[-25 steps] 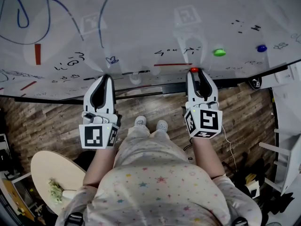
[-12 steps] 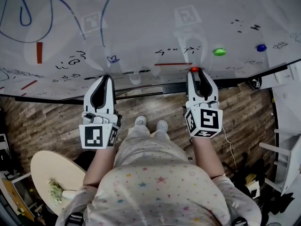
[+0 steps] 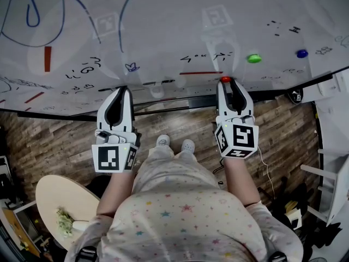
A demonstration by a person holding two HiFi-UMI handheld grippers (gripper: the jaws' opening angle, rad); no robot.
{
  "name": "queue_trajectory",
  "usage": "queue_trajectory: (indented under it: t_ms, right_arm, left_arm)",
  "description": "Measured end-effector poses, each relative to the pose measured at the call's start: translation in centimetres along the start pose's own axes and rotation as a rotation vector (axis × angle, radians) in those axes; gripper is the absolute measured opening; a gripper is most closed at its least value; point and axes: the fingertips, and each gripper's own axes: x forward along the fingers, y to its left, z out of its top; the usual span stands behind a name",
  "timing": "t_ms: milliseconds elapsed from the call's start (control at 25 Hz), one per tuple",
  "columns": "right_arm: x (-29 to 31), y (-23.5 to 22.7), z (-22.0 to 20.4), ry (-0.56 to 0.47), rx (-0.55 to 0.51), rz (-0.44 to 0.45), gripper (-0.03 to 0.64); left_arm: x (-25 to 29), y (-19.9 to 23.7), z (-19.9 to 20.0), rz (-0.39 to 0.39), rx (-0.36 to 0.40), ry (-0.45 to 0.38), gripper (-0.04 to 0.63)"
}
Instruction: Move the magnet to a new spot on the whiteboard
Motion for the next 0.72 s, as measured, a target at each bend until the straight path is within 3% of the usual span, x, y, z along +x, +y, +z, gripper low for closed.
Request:
queue_trajectory:
  t_ms: [720]
  right_arm:
    - [-1.3, 0.1, 0.2, -0.012, -0.002, -0.013, 0.12]
  left_arm:
    - [-0.7, -0.1, 0.3, -0.01, -0.001, -0.009, 0.026]
